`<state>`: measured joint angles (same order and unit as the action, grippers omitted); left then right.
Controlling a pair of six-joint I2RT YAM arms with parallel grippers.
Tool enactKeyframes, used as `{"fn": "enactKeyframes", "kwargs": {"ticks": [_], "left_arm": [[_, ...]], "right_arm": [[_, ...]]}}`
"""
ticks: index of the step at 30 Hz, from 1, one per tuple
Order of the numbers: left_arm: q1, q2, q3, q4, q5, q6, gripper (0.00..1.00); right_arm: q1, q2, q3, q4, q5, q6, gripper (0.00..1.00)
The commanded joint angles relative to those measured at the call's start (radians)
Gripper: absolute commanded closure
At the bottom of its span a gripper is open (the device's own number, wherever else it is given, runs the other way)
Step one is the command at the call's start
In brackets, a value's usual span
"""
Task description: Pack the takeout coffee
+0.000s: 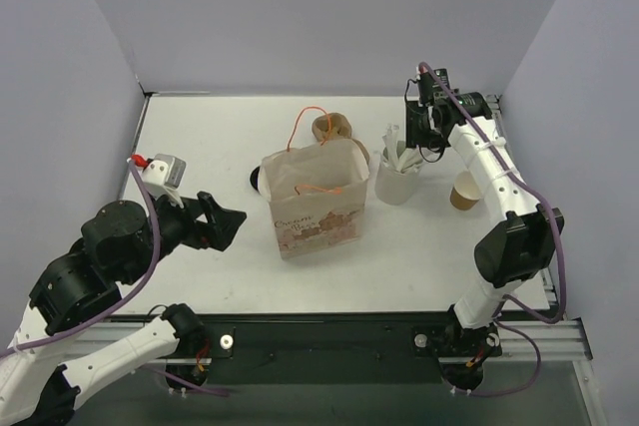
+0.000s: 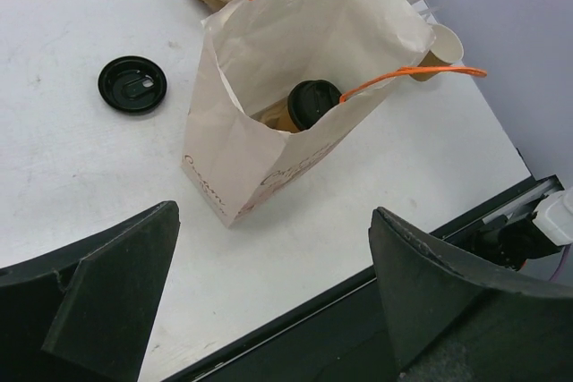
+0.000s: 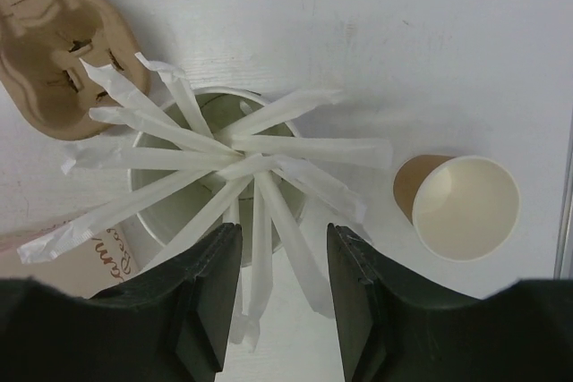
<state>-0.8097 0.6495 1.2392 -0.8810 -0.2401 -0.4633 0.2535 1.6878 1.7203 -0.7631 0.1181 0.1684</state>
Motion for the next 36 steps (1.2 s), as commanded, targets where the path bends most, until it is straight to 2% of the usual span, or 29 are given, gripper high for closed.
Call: {"fn": "enactKeyframes", "kwargs": {"ticks": [1, 5, 11, 14, 18, 21, 30, 36], "left_arm": [[0.004, 0.007, 0.06, -0.039, -0.005, -0.003, 0.03], [0.003, 0.007, 0.055, -0.039, 0.008, -0.011, 0.03], [0.003, 0.004, 0.054, -0.039, 0.019, -0.011, 0.03], [0.003, 0.001, 0.058, -0.036, 0.019, 0.003, 0.03], [0.003, -0.004, 0.055, -0.038, 0.015, 0.018, 0.03], [0.004, -0.002, 0.052, -0.038, 0.013, 0.025, 0.03], [0.003, 0.001, 0.019, 0.004, 0.009, 0.057, 0.03], [0.003, 0.029, 0.013, 0.043, 0.012, 0.087, 0.03]], "right_arm": [[-0.013, 0.029, 0.067, -0.004, -0.015, 0.014, 0.57], [-0.023, 0.072, 0.088, 0.007, 0.002, 0.013, 0.58], [-0.028, 0.127, 0.127, 0.018, 0.012, 0.006, 0.66], [-0.029, 0.148, 0.154, 0.021, 0.012, 0.0, 0.76], [-0.03, 0.159, 0.183, 0.024, 0.011, -0.026, 0.95], [-0.03, 0.126, 0.177, 0.021, 0.017, -0.036, 1.0], [-0.028, -0.052, 0.104, -0.007, -0.037, -0.081, 1.0], [-0.022, -0.192, 0.147, -0.062, -0.08, -0.135, 1.0]]}}
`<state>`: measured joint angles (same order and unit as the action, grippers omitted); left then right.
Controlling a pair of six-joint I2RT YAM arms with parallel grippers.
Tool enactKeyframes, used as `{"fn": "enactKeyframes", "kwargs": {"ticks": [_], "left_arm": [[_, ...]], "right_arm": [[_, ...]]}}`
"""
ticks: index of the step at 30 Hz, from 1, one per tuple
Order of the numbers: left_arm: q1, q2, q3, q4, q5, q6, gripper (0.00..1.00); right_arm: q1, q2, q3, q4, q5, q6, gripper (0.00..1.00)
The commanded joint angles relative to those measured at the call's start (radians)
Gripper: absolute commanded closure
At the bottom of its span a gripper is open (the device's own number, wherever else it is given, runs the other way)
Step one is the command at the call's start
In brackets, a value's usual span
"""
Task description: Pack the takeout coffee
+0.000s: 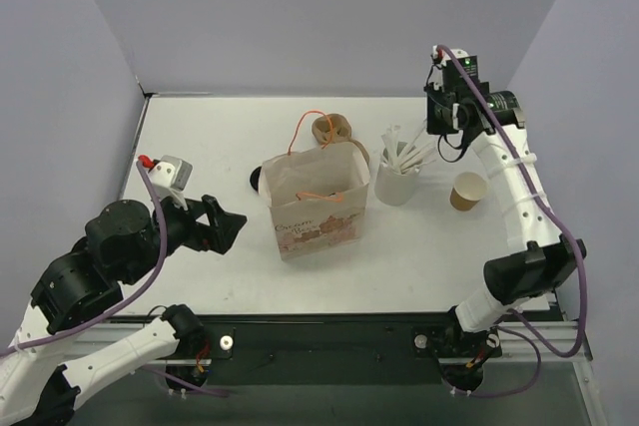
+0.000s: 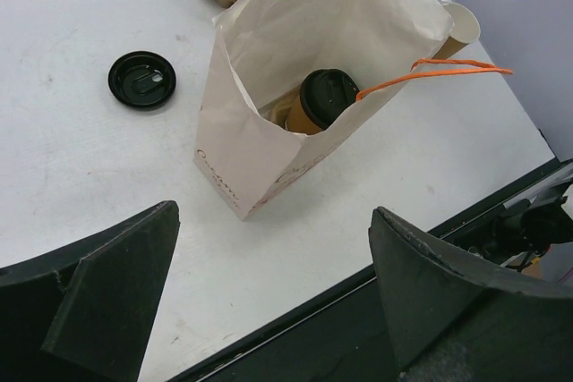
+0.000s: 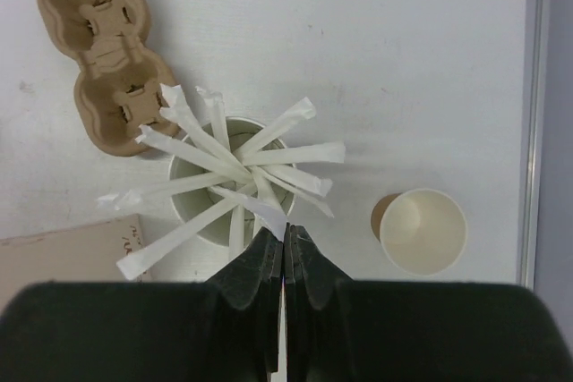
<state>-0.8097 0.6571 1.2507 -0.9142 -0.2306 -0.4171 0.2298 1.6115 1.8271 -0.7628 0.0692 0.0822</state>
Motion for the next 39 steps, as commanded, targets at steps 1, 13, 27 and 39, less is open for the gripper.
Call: {"fn": "enactKeyframes", "kwargs": {"ticks": [1, 13, 27, 39], "left_arm": [[0.003, 0.033, 0.0, 0.083, 0.007, 0.046, 0.03], [0.004, 0.121, 0.027, 0.141, 0.016, 0.153, 0.03], [0.004, 0.133, 0.018, 0.179, -0.004, 0.19, 0.03], [0.006, 0.062, -0.01, 0.172, -0.064, 0.19, 0.03]], "right_arm": [[0.002, -0.14, 0.049, -0.061, -0.048, -0.051, 1.0], [0.043, -0.377, 0.172, -0.058, -0.103, -0.075, 1.0], [0.262, -0.363, 0.209, -0.008, -0.201, -0.082, 1.0], [0.52, -0.128, 0.262, 0.109, -0.072, -0.24, 1.0]]}}
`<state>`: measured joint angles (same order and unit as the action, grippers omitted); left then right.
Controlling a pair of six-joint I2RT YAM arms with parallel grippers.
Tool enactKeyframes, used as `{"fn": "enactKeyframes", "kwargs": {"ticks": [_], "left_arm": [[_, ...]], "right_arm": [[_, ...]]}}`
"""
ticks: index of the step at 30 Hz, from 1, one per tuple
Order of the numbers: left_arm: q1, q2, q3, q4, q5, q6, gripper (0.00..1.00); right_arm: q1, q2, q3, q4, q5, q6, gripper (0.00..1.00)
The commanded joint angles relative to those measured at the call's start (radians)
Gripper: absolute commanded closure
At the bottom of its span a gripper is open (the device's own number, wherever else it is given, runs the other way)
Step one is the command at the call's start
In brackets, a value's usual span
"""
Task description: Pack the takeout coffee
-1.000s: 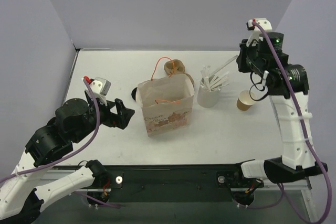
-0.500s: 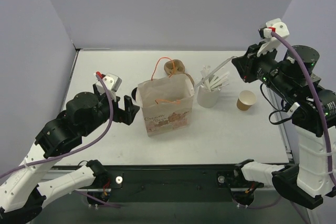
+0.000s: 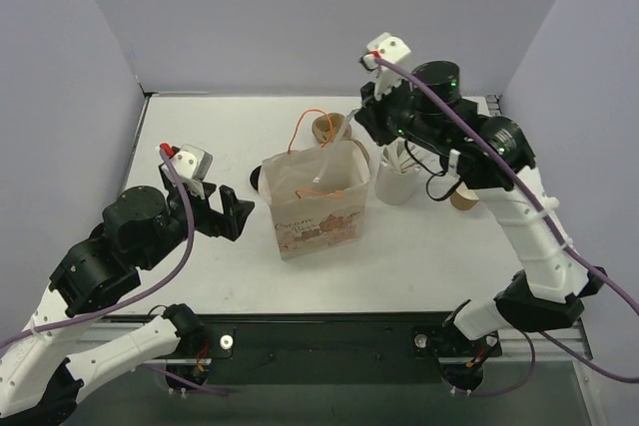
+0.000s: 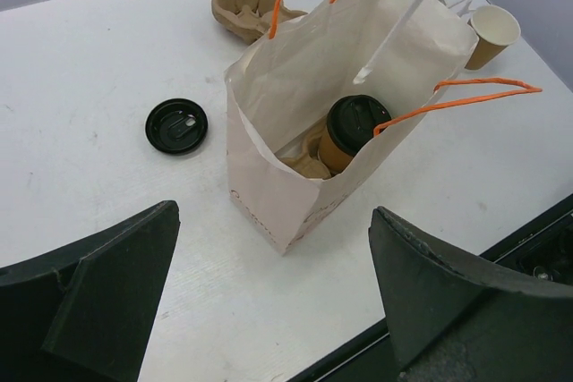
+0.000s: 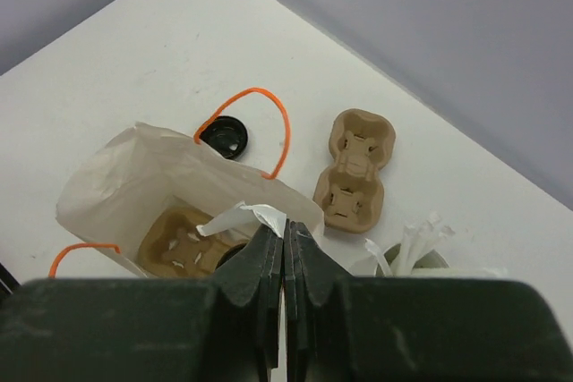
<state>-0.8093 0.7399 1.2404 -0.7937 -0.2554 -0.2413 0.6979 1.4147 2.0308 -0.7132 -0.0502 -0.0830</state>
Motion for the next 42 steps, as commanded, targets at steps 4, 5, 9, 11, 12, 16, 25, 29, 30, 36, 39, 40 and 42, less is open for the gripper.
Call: {"fn": "enactKeyframes", "kwargs": {"ticks": [4, 5, 9, 11, 12, 16, 25, 29, 30, 36, 39, 40, 42], "left_arm": [[0.005, -0.04, -0.007, 0.047, -0.056, 0.013, 0.03], [0.005, -0.043, -0.009, 0.042, -0.061, 0.013, 0.03], [0.005, -0.065, -0.025, 0.044, -0.071, 0.01, 0.03], [0.005, -0.066, -0.028, 0.041, -0.073, 0.007, 0.03], [0.005, -0.069, -0.027, 0.04, -0.073, 0.005, 0.03], [0.007, -0.066, -0.029, 0.053, -0.067, 0.008, 0.03], [0.005, -0.033, 0.021, 0.134, -0.022, 0.039, 0.03], [0.006, -0.037, 0.021, 0.186, 0.013, 0.036, 0.03], [0.004, -0.042, 0.019, 0.197, 0.021, 0.033, 0.03], [0.005, -0.095, -0.051, 0.281, 0.041, -0.03, 0.03], [0.005, -0.108, -0.073, 0.284, 0.042, -0.064, 0.03], [0.007, -0.109, -0.075, 0.28, 0.041, -0.076, 0.03], [0.004, -0.117, -0.099, 0.28, 0.035, -0.088, 0.03]], "right_arm": [[0.133, 0.137, 0.054, 0.057, 0.087, -0.139, 1.0], [0.165, 0.145, 0.048, 0.054, 0.088, -0.162, 0.99], [0.256, 0.185, 0.023, 0.04, 0.116, -0.21, 0.88], [0.279, 0.199, 0.019, 0.029, 0.171, -0.218, 0.74], [0.282, 0.202, 0.02, 0.026, 0.183, -0.206, 0.68], [0.282, 0.173, 0.0, 0.023, 0.246, -0.187, 0.44], [0.282, 0.051, -0.104, 0.006, 0.513, 0.046, 0.1], [0.285, -0.04, -0.184, -0.025, 0.481, 0.301, 0.07], [0.285, -0.06, -0.217, -0.025, 0.48, 0.34, 0.07], [0.285, -0.204, -0.334, -0.029, 0.544, 0.632, 0.02], [0.285, -0.264, -0.398, -0.029, 0.578, 0.66, 0.0], [0.284, -0.289, -0.423, -0.031, 0.587, 0.661, 0.0], [0.282, -0.31, -0.446, -0.029, 0.601, 0.661, 0.0]]}}
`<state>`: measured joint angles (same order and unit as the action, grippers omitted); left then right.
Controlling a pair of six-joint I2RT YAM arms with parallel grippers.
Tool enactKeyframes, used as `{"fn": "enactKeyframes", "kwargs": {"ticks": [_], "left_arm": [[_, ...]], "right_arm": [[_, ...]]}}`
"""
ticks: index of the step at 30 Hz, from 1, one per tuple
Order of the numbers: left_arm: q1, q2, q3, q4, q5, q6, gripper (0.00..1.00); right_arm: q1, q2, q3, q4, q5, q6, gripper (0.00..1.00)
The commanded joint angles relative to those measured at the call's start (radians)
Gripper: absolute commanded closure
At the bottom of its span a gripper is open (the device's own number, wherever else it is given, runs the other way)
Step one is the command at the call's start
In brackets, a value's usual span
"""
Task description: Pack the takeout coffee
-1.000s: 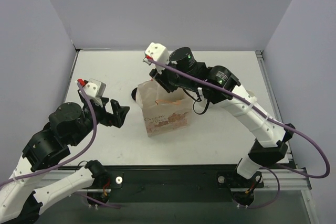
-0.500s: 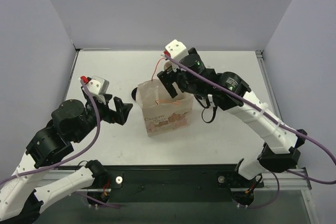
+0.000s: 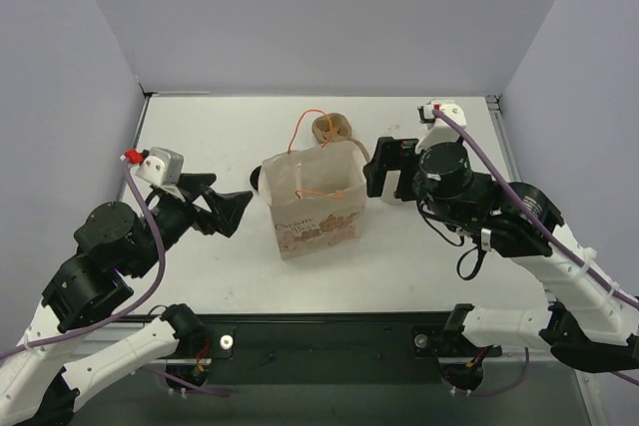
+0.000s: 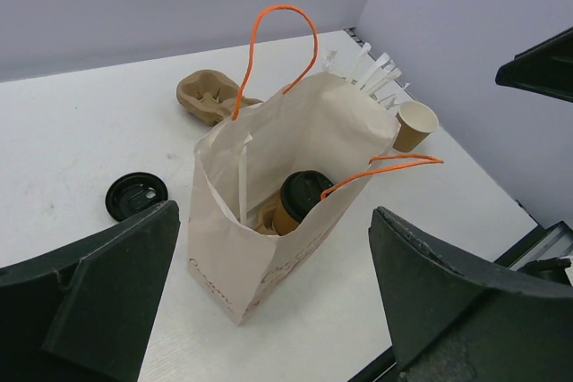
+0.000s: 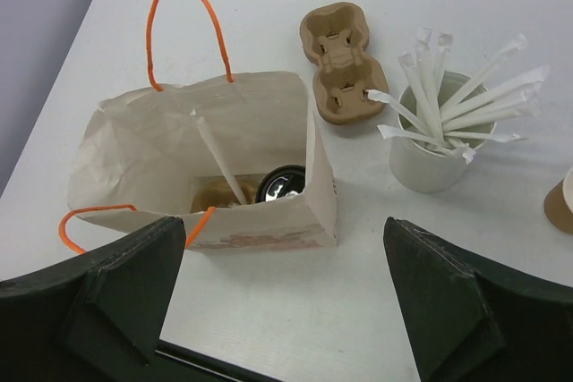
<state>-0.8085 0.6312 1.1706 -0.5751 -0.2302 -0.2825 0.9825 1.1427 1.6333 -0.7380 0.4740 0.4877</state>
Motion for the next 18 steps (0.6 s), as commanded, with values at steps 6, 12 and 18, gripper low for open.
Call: {"fn": "enactKeyframes", "kwargs": {"ticks": [6, 12, 18], "left_arm": [[0.003, -0.068, -0.118, 0.156, -0.008, -0.086, 0.03], [0.005, -0.045, -0.086, 0.146, 0.0, -0.076, 0.03], [0.005, -0.044, -0.08, 0.146, 0.002, -0.075, 0.03]], "right_arm": [[-0.005, -0.075, -0.092, -0.001, 0.075, 0.104, 0.0], [-0.004, -0.116, -0.15, 0.006, 0.071, 0.149, 0.0], [-0.004, -0.121, -0.153, 0.019, 0.069, 0.129, 0.0]]}}
